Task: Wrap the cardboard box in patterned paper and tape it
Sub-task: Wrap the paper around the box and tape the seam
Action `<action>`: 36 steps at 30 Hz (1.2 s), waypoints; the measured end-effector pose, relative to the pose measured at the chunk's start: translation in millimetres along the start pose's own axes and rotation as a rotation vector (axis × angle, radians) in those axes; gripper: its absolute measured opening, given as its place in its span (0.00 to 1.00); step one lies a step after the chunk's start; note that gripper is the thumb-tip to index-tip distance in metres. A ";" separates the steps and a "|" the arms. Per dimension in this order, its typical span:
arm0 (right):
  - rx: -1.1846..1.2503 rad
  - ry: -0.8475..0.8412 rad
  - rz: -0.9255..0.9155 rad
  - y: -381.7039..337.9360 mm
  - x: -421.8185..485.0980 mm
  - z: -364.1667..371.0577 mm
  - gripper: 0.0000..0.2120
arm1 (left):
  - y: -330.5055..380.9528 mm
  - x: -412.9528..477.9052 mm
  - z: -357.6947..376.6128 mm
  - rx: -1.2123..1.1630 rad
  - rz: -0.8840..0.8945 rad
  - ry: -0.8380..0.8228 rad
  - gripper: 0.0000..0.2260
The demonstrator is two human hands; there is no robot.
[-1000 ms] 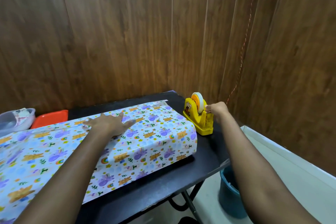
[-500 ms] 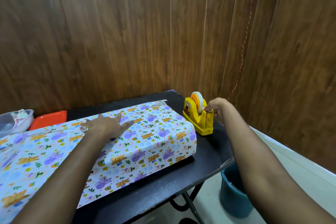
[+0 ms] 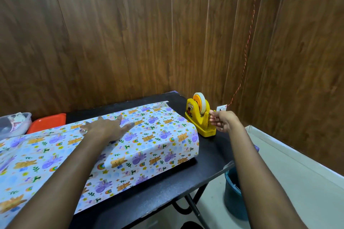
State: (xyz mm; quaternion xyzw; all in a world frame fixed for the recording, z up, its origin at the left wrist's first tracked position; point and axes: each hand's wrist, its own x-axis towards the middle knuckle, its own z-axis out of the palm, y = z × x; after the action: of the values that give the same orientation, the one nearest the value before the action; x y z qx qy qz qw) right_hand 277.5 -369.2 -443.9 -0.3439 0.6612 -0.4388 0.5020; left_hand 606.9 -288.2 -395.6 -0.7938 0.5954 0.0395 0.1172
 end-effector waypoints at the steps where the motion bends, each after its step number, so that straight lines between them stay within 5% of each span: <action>1: 0.055 0.016 -0.023 4.4 0.5 1.9 0.14 | 0.0 0.1 0.1 -0.001 0.002 -0.003 0.34; 11: 0.466 0.143 -0.279 39.6 -1.9 23.5 0.09 | -0.5 3.9 2.8 0.032 0.014 0.022 0.34; 20: 0.685 0.142 -0.291 42.4 -1.2 32.0 0.10 | -2.0 4.9 7.0 0.048 0.025 0.070 0.34; 23: 0.635 0.204 -0.349 46.8 -1.5 36.6 0.10 | -3.0 7.0 8.1 0.047 0.028 0.072 0.34; 28: 0.225 0.418 -0.561 49.4 -1.0 41.4 0.13 | -3.4 8.2 8.8 0.053 0.032 0.077 0.34; 36: 0.630 0.089 -0.169 35.4 -9.9 25.3 0.11 | -2.9 7.6 9.9 0.062 0.029 0.087 0.34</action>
State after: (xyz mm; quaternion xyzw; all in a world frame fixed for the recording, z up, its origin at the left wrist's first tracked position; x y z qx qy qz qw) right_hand 304.0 -352.9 -475.9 -0.2058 0.4832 -0.6766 0.5161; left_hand 612.6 -292.2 -406.4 -0.7821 0.6123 -0.0119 0.1151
